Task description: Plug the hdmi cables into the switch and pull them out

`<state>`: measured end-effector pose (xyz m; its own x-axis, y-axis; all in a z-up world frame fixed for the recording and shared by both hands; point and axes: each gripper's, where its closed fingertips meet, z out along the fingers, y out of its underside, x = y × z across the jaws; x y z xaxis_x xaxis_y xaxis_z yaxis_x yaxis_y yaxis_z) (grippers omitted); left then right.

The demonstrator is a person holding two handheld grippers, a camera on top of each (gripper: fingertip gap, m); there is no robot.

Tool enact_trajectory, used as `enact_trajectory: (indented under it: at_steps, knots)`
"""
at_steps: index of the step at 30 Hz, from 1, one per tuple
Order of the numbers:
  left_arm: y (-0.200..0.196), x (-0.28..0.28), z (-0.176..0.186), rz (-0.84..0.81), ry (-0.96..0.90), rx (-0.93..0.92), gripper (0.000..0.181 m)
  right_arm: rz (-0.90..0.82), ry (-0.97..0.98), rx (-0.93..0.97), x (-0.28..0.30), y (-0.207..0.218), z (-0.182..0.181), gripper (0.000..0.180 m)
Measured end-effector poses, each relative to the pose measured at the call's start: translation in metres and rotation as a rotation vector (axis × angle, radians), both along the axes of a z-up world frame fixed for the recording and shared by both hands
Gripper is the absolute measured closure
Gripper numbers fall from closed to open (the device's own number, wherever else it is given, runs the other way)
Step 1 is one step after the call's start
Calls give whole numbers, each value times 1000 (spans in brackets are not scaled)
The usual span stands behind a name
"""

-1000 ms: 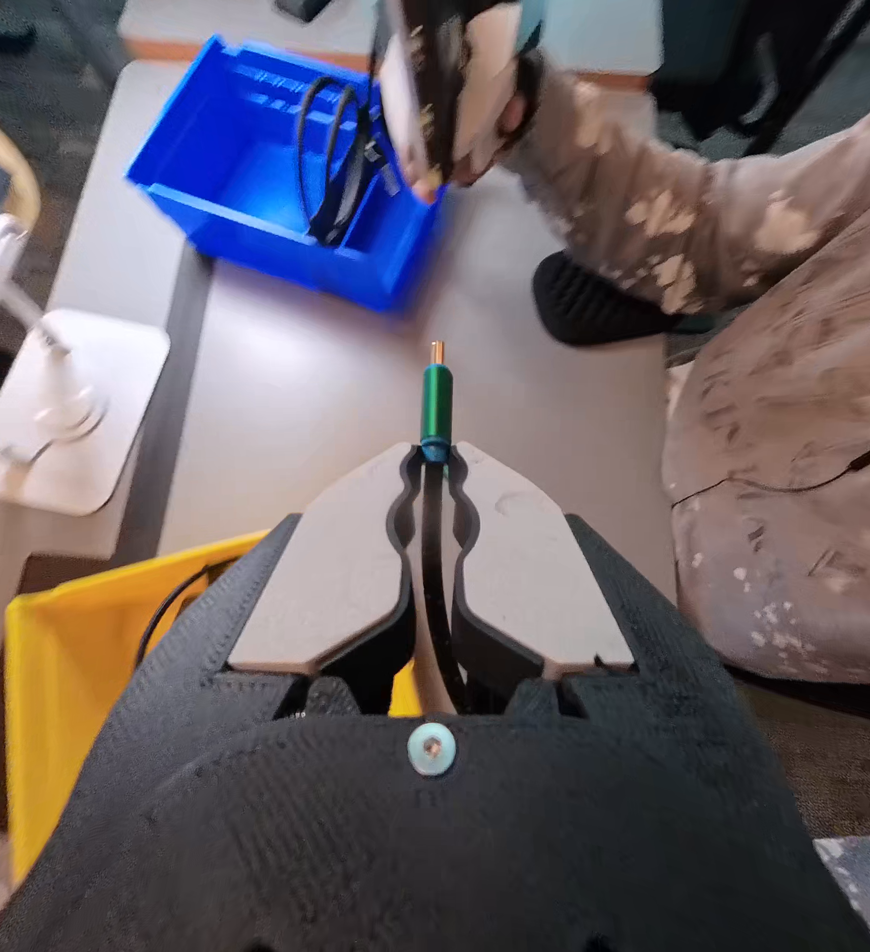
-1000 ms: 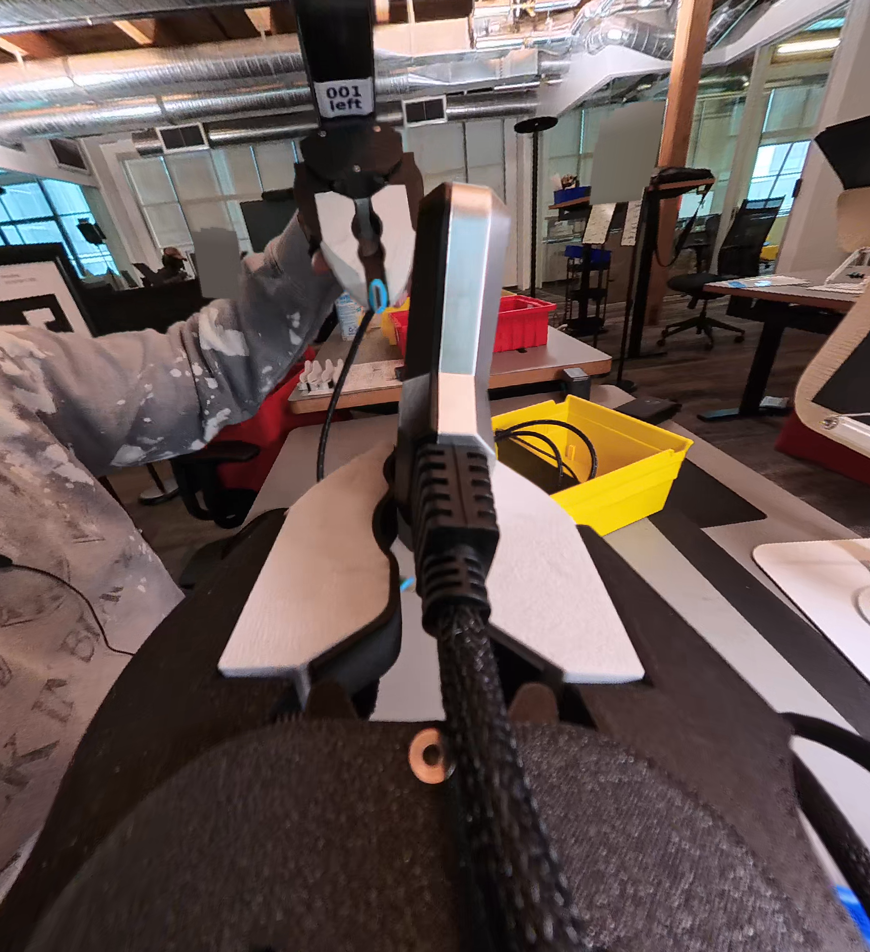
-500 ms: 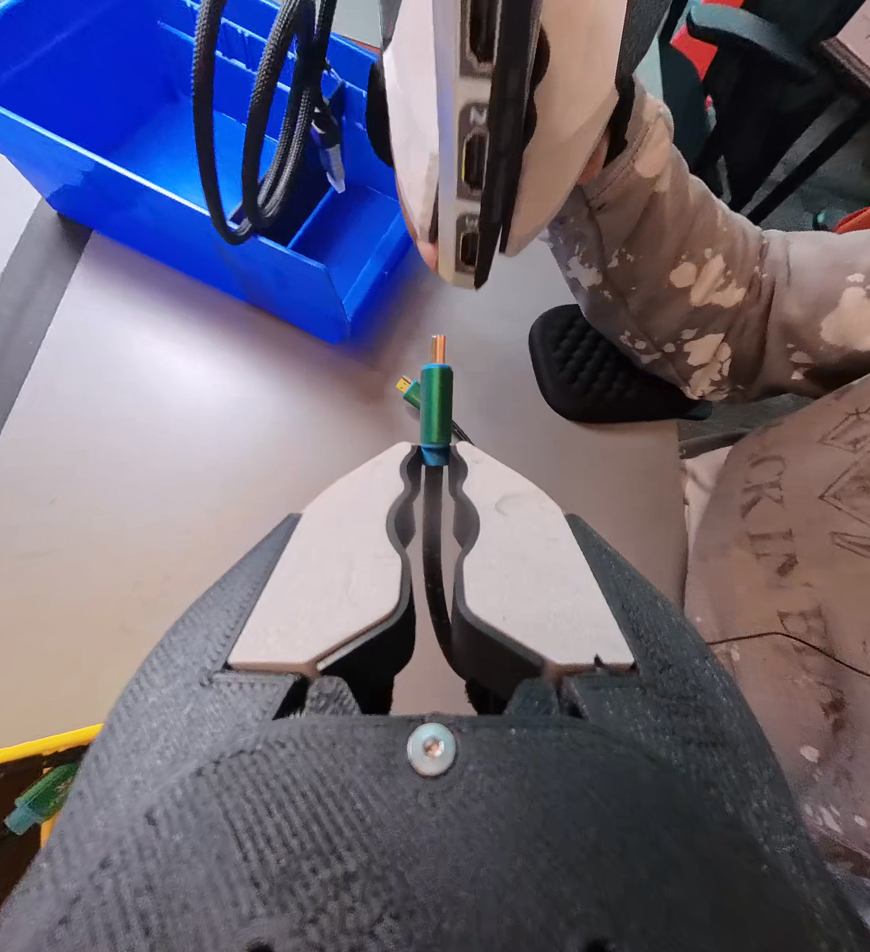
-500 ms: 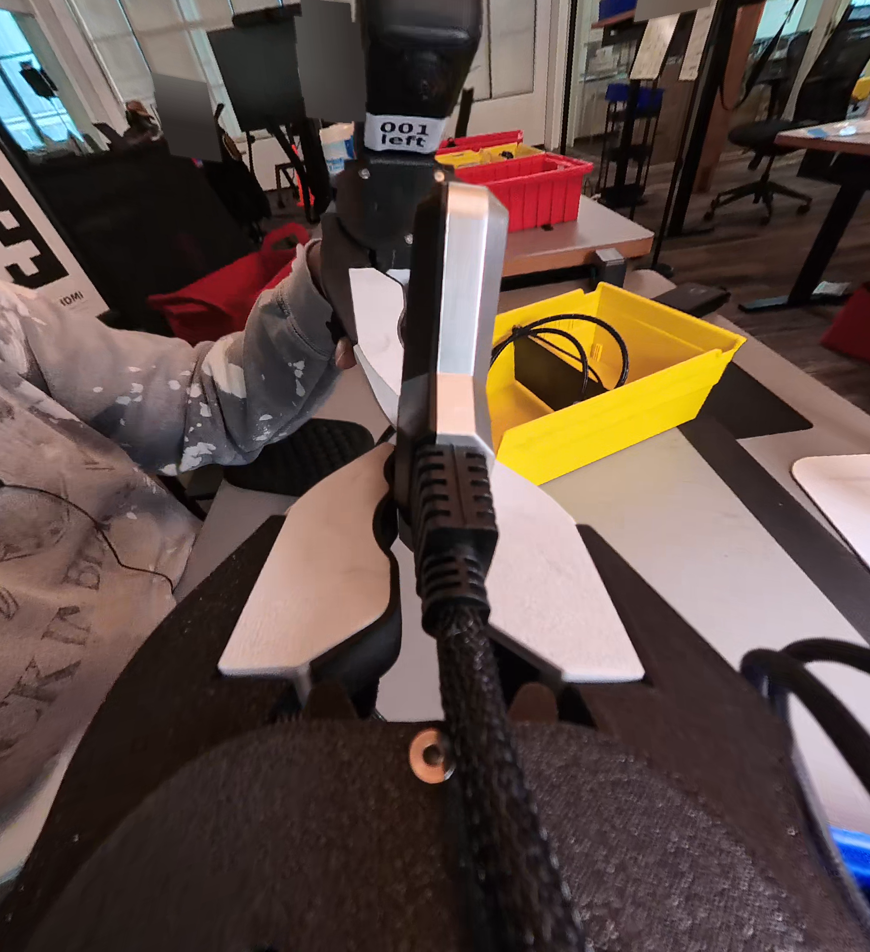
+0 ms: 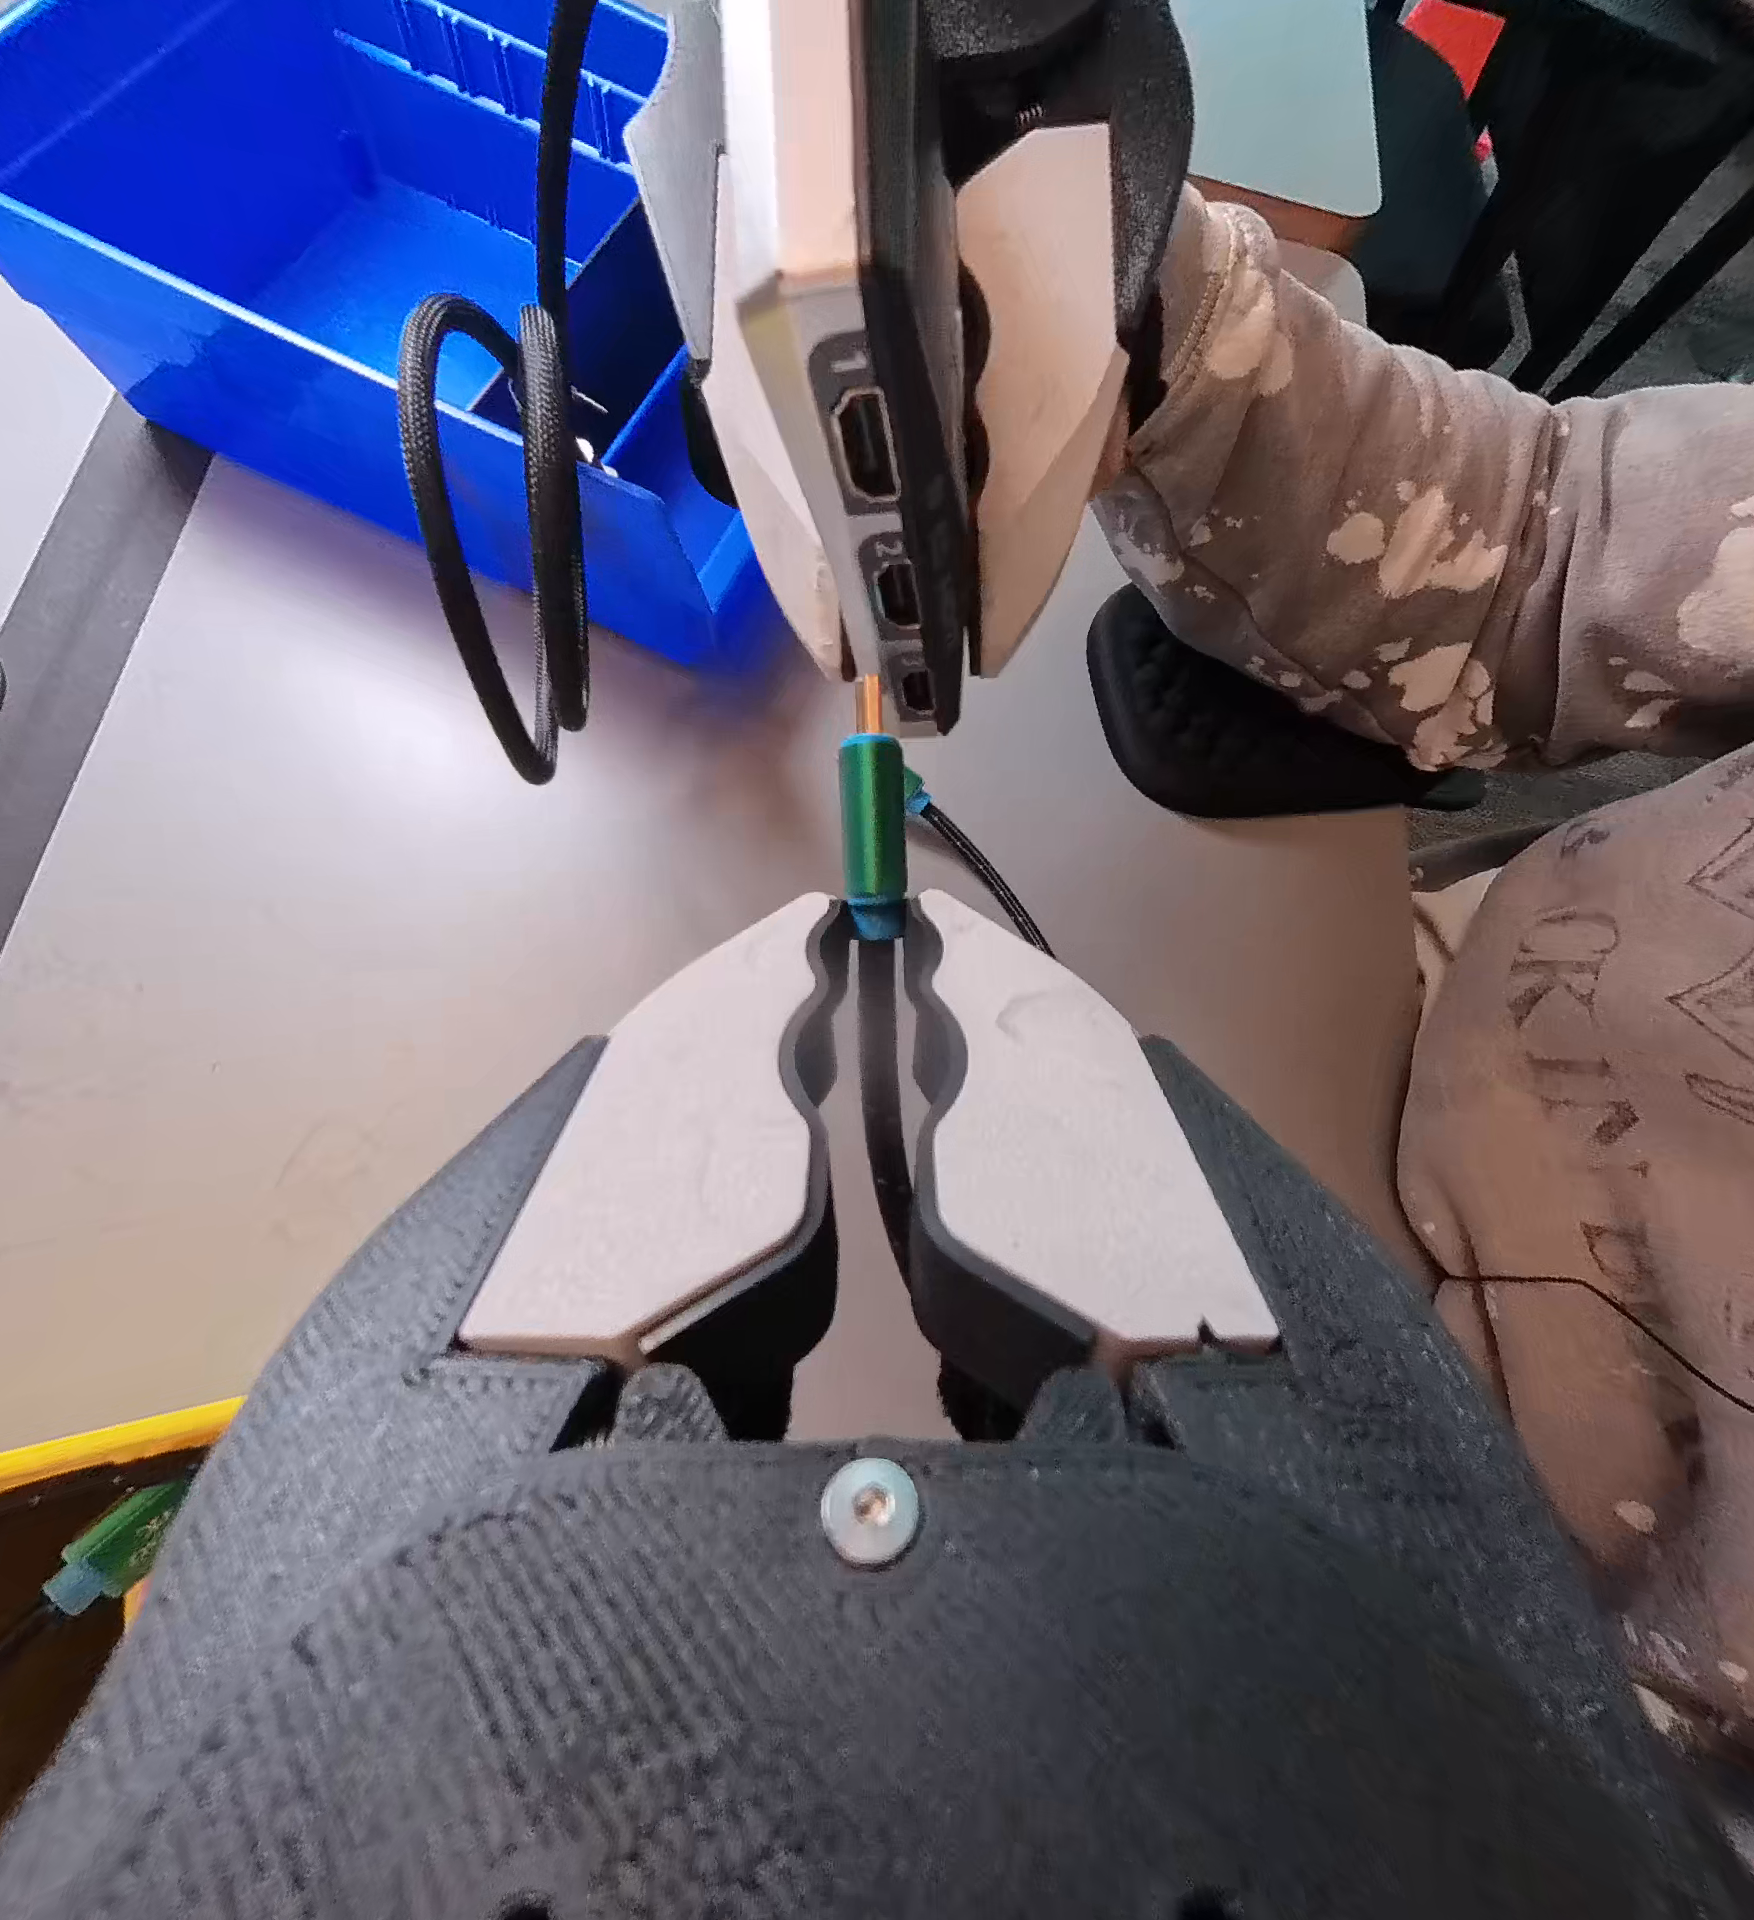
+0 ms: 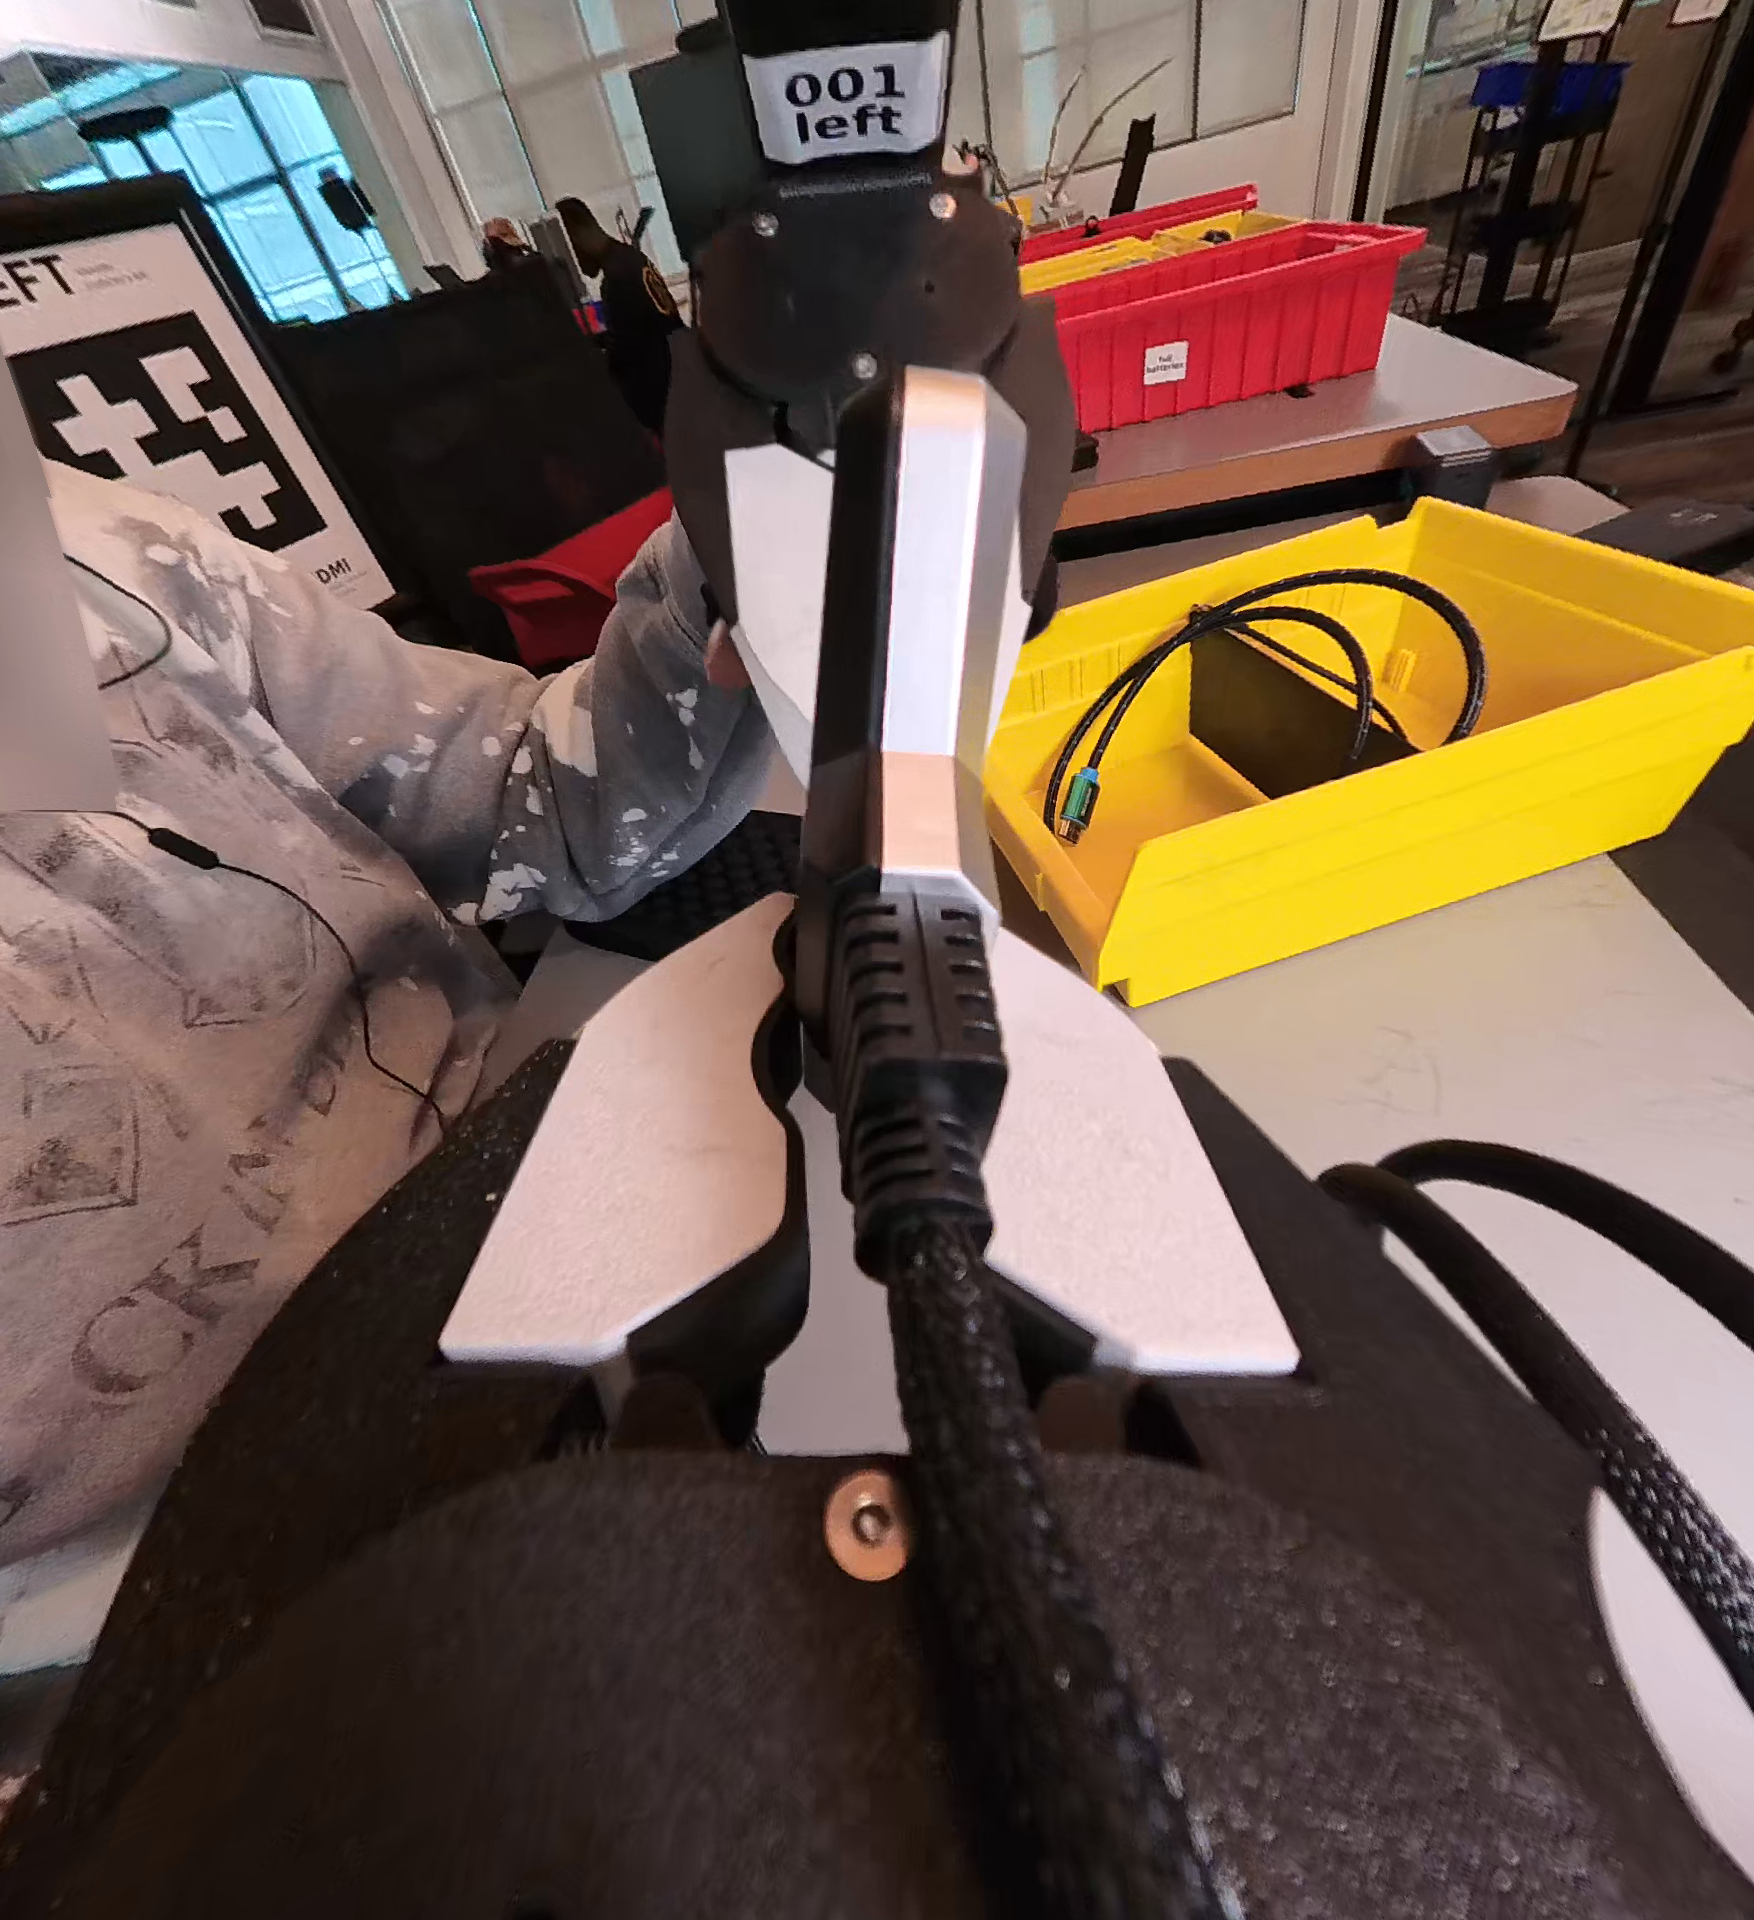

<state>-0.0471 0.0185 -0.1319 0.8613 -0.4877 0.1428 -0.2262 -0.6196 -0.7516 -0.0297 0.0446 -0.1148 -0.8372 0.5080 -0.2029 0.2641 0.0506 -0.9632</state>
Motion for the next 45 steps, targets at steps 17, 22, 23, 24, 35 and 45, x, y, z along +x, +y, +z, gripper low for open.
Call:
enact_trajectory:
  at_steps: [17,22,23,24,35,45]
  knots:
    - [-8,13,-26,-83,63,-118,170,16,-35,182,8,-8,-18,158]
    - [-8,17,-26,-115,29,-106,170,7,-54,257,14,-7,-23,159]
    - [-6,16,-24,-119,29,-87,170,0,-50,265,14,-6,-22,159]
    - [-5,16,-21,-123,25,-60,170,-5,-40,254,14,-5,-19,159]
    - [1,13,3,-112,-102,68,171,-18,-4,109,5,-6,-4,159]
    - [2,2,25,-78,-205,193,170,-58,66,-10,-5,-3,14,159]
